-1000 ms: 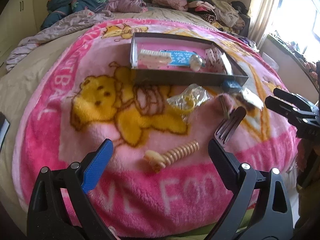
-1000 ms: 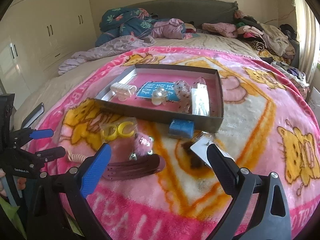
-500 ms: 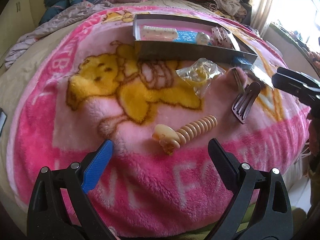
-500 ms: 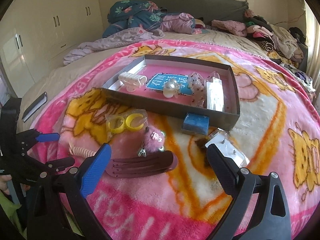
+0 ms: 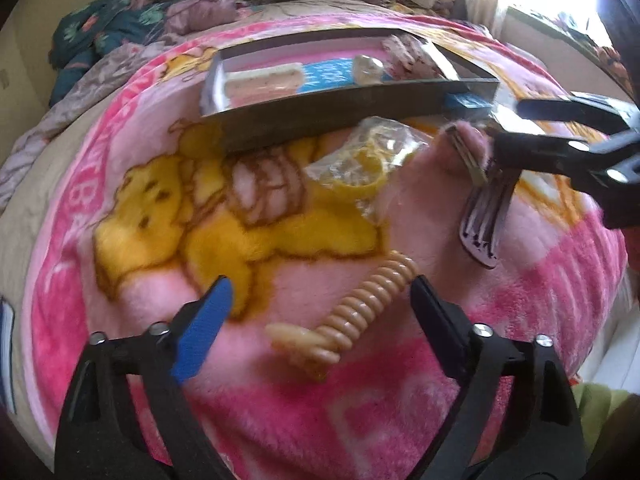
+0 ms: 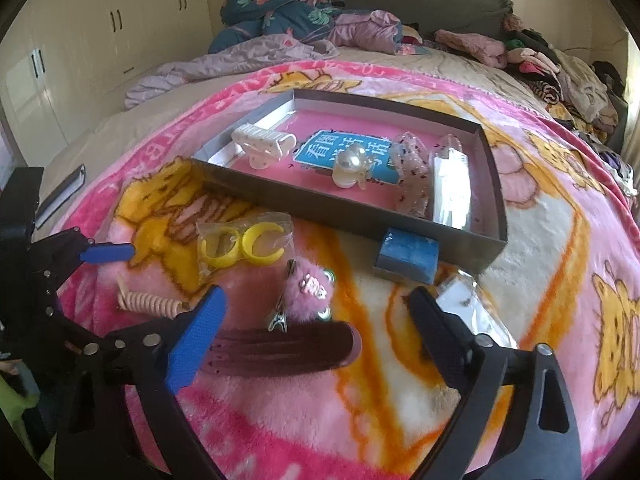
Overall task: Organize jewelry
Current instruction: 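Grasp the beige spiral hair tie with the left tool while the right grasps the pink charm, then carry the spiral hair tie into the box with the left tool while the right carries the charm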
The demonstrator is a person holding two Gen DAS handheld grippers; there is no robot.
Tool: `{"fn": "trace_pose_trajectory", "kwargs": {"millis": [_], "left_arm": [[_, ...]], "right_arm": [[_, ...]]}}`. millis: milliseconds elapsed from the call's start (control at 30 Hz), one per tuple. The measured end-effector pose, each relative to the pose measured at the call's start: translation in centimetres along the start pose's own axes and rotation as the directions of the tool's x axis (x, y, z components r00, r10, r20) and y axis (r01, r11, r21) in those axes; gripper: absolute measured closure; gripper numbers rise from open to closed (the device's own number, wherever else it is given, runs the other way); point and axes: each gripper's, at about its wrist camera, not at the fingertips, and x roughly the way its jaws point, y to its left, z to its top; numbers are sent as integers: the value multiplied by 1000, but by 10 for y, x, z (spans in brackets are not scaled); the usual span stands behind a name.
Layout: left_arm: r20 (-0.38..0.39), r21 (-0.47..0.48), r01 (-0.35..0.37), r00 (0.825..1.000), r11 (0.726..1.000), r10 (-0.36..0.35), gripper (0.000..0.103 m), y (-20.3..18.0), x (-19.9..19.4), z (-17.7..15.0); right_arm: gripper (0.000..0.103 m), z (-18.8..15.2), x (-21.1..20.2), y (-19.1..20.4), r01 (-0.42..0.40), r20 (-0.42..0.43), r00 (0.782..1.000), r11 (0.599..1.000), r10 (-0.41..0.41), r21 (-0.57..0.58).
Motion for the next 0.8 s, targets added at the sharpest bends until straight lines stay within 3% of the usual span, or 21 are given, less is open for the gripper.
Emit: {"fn": "trace_pose_trajectory", "kwargs": {"millis": [133,200,267,333,400,800], "left_arm": [[-14,27,23,1000,999,-22,56,-9,5,3],[-20,36,30,999,999,-29,62,-12,6,3],[-24,38,41,999,998,-41,82,-13,4,2],[-27,23,43,999,999,-42,91,-11,3,2],[-24,2,50,998,999,-50,92,-8,1,1],[41,-89,70,997,994,-66,92,11,-21,11]], "right_arm": [[31,6,17,3,-6,-38,999,1000,5,-26],[38,7,24,4,-12,-56,998,999,10,-31],[44,9,32,5,-18,-75,997,999,15,-40],[51,8,36,5,-24,-89,996,999,20,-44],[67,7,43,6,-31,-111,993,999,27,-40],[75,10,28,3,-70,-52,996,998,70,1]]}}
